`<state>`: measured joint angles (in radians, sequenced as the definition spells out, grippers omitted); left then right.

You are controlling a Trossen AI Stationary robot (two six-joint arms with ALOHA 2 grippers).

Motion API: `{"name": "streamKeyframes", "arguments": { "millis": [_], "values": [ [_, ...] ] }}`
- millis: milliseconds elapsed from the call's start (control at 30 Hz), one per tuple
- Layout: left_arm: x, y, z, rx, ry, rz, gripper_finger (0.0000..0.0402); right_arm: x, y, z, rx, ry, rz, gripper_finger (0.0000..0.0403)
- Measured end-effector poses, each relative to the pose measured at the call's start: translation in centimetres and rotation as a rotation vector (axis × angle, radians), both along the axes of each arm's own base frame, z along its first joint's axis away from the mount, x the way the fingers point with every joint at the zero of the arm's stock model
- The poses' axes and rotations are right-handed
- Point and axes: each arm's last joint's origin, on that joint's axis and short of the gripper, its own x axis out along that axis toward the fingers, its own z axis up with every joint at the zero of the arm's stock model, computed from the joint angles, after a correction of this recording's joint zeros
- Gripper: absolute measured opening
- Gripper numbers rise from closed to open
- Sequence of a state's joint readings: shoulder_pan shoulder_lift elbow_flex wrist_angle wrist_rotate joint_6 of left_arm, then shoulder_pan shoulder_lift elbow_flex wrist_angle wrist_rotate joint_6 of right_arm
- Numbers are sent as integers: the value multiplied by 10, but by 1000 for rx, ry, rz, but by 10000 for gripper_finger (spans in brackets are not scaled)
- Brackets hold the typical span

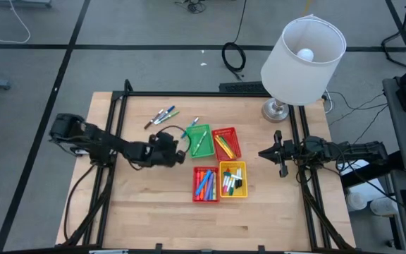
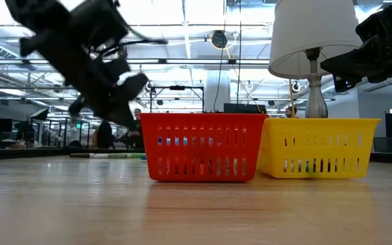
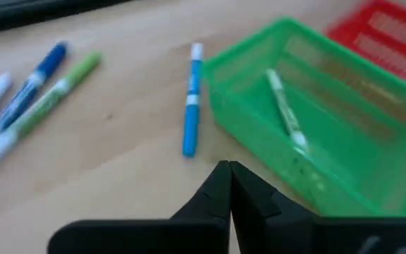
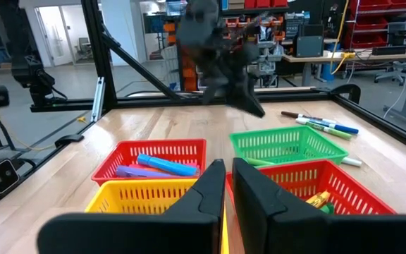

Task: Pick & Place Markers
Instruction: Put the blue marker pen into the green bin

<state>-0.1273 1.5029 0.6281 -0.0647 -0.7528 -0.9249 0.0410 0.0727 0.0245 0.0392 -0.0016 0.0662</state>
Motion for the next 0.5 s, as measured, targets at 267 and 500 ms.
{"name": "streamKeyframes", "arguments": {
  "millis": [267,500],
  "values": [
    [17,56,76,58,44,-201,77,0,0,0,0,4,0,18],
    [32,125,105,-162,181,-312,210,1,0,-1,-1,10,0,18]
  ]
}}
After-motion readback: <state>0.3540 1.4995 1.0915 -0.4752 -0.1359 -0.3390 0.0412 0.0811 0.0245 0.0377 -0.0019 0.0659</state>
